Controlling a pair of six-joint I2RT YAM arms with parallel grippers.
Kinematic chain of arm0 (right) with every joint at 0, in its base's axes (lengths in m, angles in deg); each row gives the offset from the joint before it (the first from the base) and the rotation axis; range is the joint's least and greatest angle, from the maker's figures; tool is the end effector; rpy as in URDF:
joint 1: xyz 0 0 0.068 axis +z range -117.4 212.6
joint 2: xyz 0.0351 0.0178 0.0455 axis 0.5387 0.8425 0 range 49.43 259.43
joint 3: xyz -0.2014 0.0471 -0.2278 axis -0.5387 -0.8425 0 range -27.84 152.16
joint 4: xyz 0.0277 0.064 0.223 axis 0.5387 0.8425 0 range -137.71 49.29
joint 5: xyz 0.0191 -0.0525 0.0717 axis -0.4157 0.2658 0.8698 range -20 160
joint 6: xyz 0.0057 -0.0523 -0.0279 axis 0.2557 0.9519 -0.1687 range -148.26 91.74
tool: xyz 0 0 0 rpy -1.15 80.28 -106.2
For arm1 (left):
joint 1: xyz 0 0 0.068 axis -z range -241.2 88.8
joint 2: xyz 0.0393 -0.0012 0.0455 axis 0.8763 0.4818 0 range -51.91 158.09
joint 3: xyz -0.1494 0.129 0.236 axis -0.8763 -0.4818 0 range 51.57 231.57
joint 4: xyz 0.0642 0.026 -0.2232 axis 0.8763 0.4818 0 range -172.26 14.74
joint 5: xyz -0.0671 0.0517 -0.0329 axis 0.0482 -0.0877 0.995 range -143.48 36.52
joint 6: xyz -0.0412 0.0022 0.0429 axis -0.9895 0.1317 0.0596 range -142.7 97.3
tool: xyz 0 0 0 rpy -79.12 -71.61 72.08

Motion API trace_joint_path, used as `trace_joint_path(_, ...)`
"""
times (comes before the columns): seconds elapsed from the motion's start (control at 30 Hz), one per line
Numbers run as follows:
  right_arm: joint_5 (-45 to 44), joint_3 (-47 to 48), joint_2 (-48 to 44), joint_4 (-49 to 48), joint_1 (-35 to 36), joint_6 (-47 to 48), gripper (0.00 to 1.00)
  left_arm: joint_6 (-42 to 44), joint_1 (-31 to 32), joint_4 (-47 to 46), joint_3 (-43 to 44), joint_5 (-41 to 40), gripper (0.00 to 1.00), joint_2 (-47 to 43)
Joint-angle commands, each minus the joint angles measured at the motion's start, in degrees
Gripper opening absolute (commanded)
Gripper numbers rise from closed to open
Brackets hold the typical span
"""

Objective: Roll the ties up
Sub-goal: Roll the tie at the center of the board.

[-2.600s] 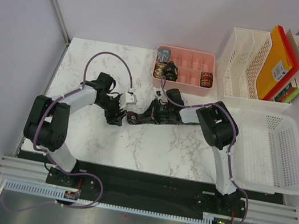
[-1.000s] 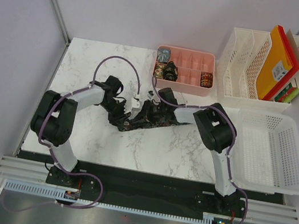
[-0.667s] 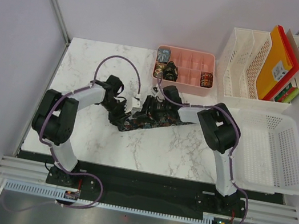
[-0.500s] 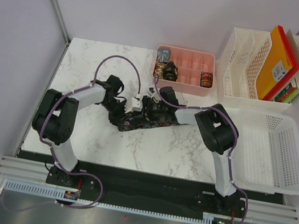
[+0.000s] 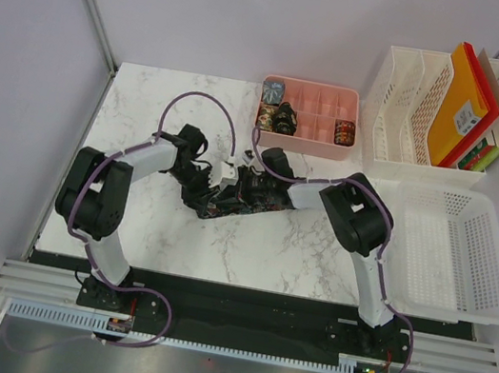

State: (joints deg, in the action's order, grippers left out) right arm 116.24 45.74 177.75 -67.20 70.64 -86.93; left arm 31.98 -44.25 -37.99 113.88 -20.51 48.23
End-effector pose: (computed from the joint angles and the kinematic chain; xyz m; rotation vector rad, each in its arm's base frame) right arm 0.3461 0.3108 0.1477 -0.0973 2.5920 1.6986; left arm 0.2749 -0.1086 0.2146 1.6500 2.1909 -0.7066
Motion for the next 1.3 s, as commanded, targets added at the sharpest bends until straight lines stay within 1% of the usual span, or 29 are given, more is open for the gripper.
trace_joint_path(0.0, -0.1, 1.5, 2.2, 3.5, 0.6, 3.0, 0.14, 0.8, 0.6, -0.3, 1.0, -1.5, 0.28, 1.5)
trace_joint_path(0.07, -0.2, 1.5, 2.3, 4.3, 0.5, 3.7, 0.07, 0.7, 0.6, -0.3, 1.0, -1.5, 0.30, 1.4)
trace_joint_path(0.13, -0.1, 1.4, 2.1, 4.3, 0.4, 4.1, 0.01, 0.8, 0.6, -0.4, 0.7, -1.5, 0.30, 1.0)
trace_joint_path(0.23, -0.3, 1.0, 1.9, 4.5, -0.2, 4.4, 0.00, 0.6, 0.6, -0.7, 0.3, -1.7, 0.35, 0.2)
trace_joint_path(0.33, -1.0, 0.7, 1.7, 6.5, -1.1, 6.7, 0.00, -0.9, 0.5, -2.4, -1.0, -1.6, 0.50, -1.9)
trace_joint_path(0.43, -1.2, 0.2, 1.7, 7.7, -2.0, 8.4, 0.00, -2.9, -0.2, -5.2, -2.8, -1.7, 0.59, -5.9)
trace_joint_path(0.47, -1.2, 0.3, 1.7, 8.1, -2.5, 8.9, 0.00, -3.8, -0.9, -7.2, -3.6, -1.7, 0.64, -7.9)
trace_joint_path(0.5, -1.3, 0.3, 1.8, 8.3, -2.8, 9.3, 0.00, -6.0, -1.3, -8.3, -4.0, -1.6, 0.66, -9.2)
trace_joint_path(0.53, -1.4, 0.3, 2.0, 8.8, -3.0, 10.2, 0.00, -7.1, -1.9, -9.8, -4.6, -1.3, 0.71, -10.3)
trace_joint_path(0.57, -1.5, 0.3, 2.1, 9.1, -3.3, 10.7, 0.00, -9.7, -3.4, -11.2, -5.6, -0.8, 0.83, -13.2)
trace_joint_path(0.6, -1.6, 0.5, 2.3, 9.4, -3.4, 11.2, 0.00, -10.9, -4.4, -14.1, -6.0, 1.0, 0.99, -14.7)
trace_joint_path(0.73, -2.4, 0.0, 2.4, 10.8, -4.3, 13.6, 0.00, -15.5, -7.5, -18.2, -7.4, 6.6, 1.00, -21.5)
trace_joint_path(0.8, -2.5, -0.3, 2.3, 11.0, -4.3, 14.3, 0.00, -19.9, -8.4, -18.5, -6.5, 8.7, 1.00, -23.2)
trace_joint_path(0.87, -2.6, -0.3, 2.5, 11.2, -4.3, 14.5, 0.00, -24.5, -8.7, -19.2, -6.1, 8.1, 0.99, -23.4)
trace_joint_path(0.93, -3.0, -0.2, 2.5, 11.2, -4.3, 14.6, 0.00, -25.8, -9.6, -18.8, -5.9, 9.6, 0.99, -22.6)
trace_joint_path(0.97, -3.3, -0.1, 2.5, 11.2, -4.4, 14.6, 0.00, -25.1, -9.9, -17.8, -5.9, 10.4, 1.00, -22.0)
trace_joint_path(1.0, -3.3, -0.3, 2.5, 11.2, -4.3, 14.7, 0.00, -22.5, -9.7, -15.4, -5.6, 13.1, 1.00, -21.3)
trace_joint_path(1.03, -3.3, -0.5, 2.4, 11.2, -4.3, 14.7, 0.00, -19.6, -8.9, -12.5, -5.7, 12.9, 1.00, -20.1)
trace_joint_path(1.07, -3.8, -0.9, 2.2, 11.1, -4.4, 14.6, 0.00, -18.7, -6.3, -13.1, -7.3, 8.4, 1.00, -19.9)
trace_joint_path(1.17, -3.8, -1.2, 1.7, 10.3, -4.4, 14.4, 0.00, -19.4, -5.5, -16.6, -10.5, 7.6, 0.99, -19.0)
trace_joint_path(1.27, -3.7, -1.0, 1.7, 10.2, -4.4, 14.4, 0.00, -19.7, -3.6, -19.0, -10.9, 4.7, 1.00, -16.5)
